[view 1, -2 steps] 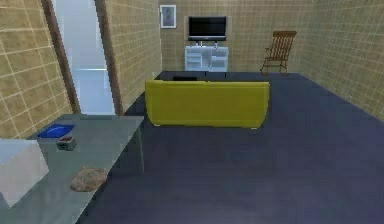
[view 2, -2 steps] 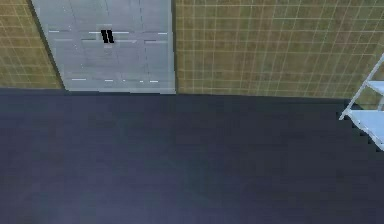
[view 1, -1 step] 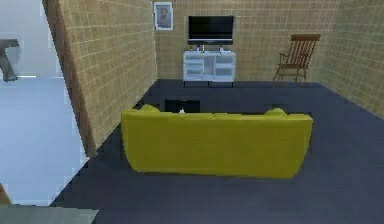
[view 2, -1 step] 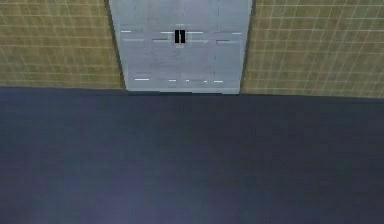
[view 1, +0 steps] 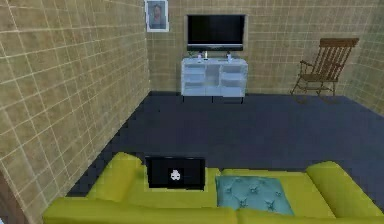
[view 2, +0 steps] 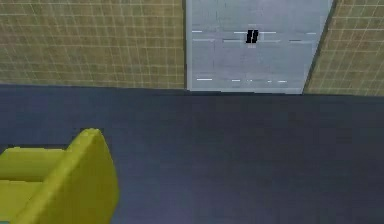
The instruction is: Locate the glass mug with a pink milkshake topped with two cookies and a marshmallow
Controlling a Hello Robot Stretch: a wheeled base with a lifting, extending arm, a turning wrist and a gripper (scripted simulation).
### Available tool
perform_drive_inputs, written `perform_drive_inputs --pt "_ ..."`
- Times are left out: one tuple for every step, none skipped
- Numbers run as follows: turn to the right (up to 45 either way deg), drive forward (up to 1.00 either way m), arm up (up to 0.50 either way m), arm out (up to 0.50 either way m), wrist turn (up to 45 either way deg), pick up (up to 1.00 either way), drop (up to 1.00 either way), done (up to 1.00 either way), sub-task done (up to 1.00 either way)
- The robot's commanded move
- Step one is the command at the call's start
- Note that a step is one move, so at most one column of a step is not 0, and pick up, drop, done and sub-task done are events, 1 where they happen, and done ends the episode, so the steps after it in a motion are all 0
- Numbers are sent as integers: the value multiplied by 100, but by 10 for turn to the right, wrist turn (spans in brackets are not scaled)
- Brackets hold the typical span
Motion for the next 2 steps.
perform_drive_inputs --pt "-450 0 0 0 0 0 0 0 0" --pt "-150 0 0 0 0 0 0 0 0"
